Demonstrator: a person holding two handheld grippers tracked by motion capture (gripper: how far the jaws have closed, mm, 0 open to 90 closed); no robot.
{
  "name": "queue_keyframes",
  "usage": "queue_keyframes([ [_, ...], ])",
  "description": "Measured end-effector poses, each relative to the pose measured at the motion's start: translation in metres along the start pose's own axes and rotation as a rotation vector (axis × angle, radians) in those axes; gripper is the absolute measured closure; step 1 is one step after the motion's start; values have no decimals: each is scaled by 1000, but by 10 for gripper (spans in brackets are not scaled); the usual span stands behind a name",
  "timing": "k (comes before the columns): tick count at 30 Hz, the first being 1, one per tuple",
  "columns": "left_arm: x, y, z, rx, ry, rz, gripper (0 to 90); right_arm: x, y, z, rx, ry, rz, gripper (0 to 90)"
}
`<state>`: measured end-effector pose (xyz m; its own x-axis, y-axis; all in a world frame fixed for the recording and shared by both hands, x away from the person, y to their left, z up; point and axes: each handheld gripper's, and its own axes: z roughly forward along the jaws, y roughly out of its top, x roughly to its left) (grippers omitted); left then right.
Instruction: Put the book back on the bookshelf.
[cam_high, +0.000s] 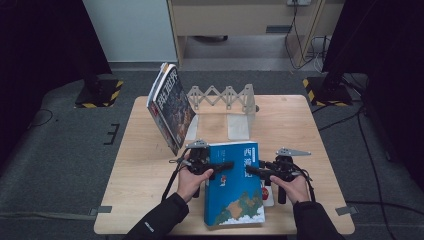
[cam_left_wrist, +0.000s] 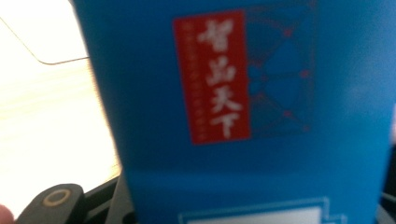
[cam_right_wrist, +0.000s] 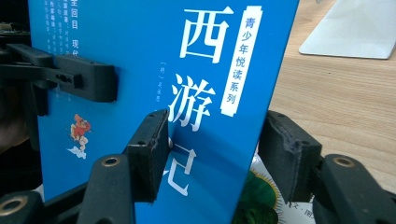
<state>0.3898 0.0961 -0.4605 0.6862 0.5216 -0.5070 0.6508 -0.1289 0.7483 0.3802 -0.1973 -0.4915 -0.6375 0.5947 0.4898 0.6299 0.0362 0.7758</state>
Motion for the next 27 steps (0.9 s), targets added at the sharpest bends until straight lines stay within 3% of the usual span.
queue_keyframes([
  [7,0,1,-3,-17,-6,-37,591,0,1,0,-1,3,-14,438],
  [13,-13,16,-15,-71,24,55,605,6,11,-2,-84,21,-29,478],
  [17,-18,27,-15,-98,37,107,604,8,20,-4,-138,9,-42,488],
  [24,-17,25,-11,-100,23,127,605,3,20,-9,-186,4,-35,470],
  [27,-15,24,-13,-100,11,132,605,2,16,-4,-142,24,-21,425],
])
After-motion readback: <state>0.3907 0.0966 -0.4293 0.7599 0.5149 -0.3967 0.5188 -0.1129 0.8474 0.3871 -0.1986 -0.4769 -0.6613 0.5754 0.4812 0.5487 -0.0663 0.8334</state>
